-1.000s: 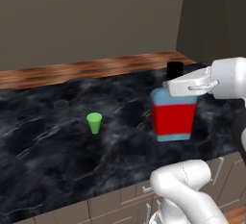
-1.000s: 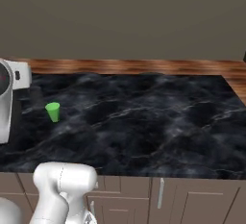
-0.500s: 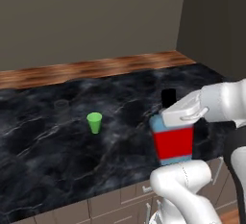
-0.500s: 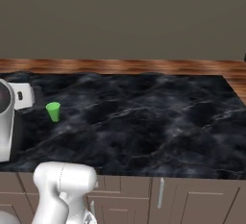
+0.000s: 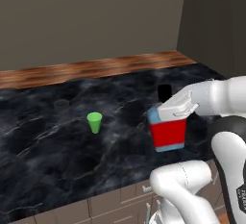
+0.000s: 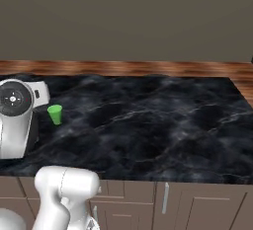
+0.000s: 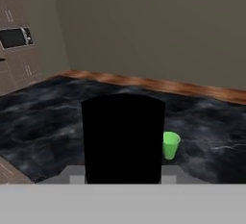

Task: Open the cabinet directly in front. Then move the liquor and the cup to the dining counter with the jar on it.

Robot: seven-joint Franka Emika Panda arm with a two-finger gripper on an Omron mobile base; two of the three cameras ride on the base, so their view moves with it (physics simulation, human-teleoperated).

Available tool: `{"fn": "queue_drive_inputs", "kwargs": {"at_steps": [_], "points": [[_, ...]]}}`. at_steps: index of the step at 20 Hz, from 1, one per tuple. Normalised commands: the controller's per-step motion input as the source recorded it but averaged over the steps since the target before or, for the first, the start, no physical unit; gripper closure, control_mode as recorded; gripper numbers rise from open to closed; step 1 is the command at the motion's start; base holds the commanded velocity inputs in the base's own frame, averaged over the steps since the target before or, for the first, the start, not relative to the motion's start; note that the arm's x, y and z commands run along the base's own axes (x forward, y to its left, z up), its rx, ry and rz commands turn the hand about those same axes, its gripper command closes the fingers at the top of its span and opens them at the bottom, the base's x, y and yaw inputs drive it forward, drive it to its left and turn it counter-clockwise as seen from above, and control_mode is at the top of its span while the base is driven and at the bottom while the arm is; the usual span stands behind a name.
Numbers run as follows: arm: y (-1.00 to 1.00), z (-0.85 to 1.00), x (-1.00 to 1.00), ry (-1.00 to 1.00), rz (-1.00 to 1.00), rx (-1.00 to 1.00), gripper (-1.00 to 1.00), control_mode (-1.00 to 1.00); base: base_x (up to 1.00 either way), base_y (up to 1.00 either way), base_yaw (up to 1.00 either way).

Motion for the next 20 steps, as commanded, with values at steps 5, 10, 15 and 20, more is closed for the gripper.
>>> {"fn": "queue_drive_inputs", "kwargs": {"at_steps": [5, 10, 15, 20], "points": [[-0.05, -0.41, 1.00, 0.00, 0.03, 0.01, 1.00, -1.00, 0.00, 0.00, 0.00], [0.00, -0.47, 1.00, 0.00, 0.03, 0.00, 1.00, -1.00, 0.00, 0.00, 0.00], [0.00, -0.62, 1.00, 0.00, 0.02, 0.00, 1.00, -1.00, 0.00, 0.00, 0.00], [0.18, -0.67, 0.57, 0.01, 0.04, 0.00, 1.00, -1.00, 0.00, 0.00, 0.00]]}}
